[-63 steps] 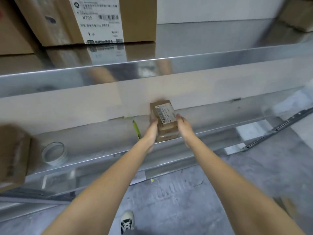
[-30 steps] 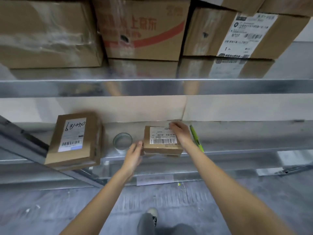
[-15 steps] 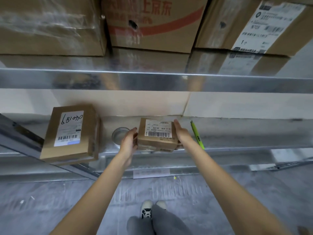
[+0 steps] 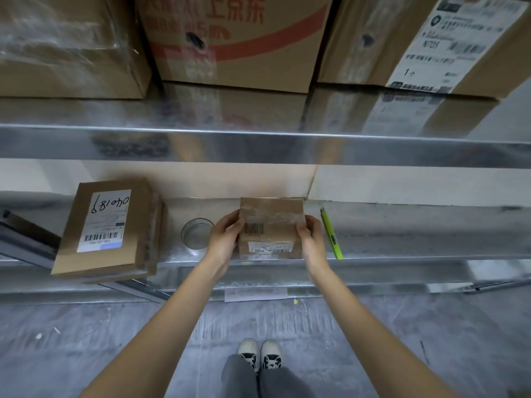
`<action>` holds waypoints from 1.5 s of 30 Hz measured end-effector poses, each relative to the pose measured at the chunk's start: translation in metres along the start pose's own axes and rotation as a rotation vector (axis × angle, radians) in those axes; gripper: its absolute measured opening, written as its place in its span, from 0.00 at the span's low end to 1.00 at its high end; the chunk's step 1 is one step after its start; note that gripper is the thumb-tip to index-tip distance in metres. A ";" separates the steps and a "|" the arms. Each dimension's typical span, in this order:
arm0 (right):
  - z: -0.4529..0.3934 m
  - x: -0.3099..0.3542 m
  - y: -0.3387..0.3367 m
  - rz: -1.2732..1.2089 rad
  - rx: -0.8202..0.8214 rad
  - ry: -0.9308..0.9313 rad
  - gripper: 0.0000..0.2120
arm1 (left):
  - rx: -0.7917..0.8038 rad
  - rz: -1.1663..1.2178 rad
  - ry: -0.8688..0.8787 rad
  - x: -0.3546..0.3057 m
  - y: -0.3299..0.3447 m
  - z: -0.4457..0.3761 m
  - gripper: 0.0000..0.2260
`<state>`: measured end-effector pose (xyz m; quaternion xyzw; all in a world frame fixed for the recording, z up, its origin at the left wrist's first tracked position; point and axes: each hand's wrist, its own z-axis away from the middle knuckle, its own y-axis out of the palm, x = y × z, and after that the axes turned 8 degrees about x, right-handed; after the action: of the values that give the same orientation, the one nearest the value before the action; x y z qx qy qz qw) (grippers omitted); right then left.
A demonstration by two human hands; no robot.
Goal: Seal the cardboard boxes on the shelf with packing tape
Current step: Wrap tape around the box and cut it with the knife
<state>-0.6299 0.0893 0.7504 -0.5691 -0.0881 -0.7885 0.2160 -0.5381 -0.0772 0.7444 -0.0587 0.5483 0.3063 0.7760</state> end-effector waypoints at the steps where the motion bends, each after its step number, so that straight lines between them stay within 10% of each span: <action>1: 0.001 0.002 0.000 0.003 -0.003 -0.007 0.14 | -0.002 -0.017 0.001 0.001 -0.001 -0.001 0.12; 12: -0.008 0.033 -0.020 -0.416 0.095 0.039 0.16 | 0.020 0.196 -0.031 -0.027 0.002 0.001 0.11; 24: 0.000 0.003 -0.016 -0.223 0.104 0.063 0.22 | 0.043 0.060 0.013 -0.012 0.009 0.019 0.14; 30: 0.005 0.010 -0.022 -0.100 -0.030 0.026 0.17 | -0.417 -0.935 0.199 0.027 -0.029 0.018 0.14; 36: 0.010 0.020 -0.016 0.180 -0.085 -0.204 0.15 | -0.344 -1.553 -0.027 0.027 -0.066 0.025 0.08; 42: 0.015 0.056 0.011 0.526 0.130 -0.496 0.07 | -0.265 -0.842 0.284 -0.008 -0.035 0.086 0.08; 45: 0.027 0.094 0.030 0.375 0.469 -0.277 0.11 | -0.042 -0.646 0.357 -0.016 -0.007 0.119 0.13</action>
<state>-0.6176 0.0505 0.8446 -0.6118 -0.1893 -0.6085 0.4685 -0.4409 -0.0390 0.8034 -0.2971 0.6220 0.0417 0.7232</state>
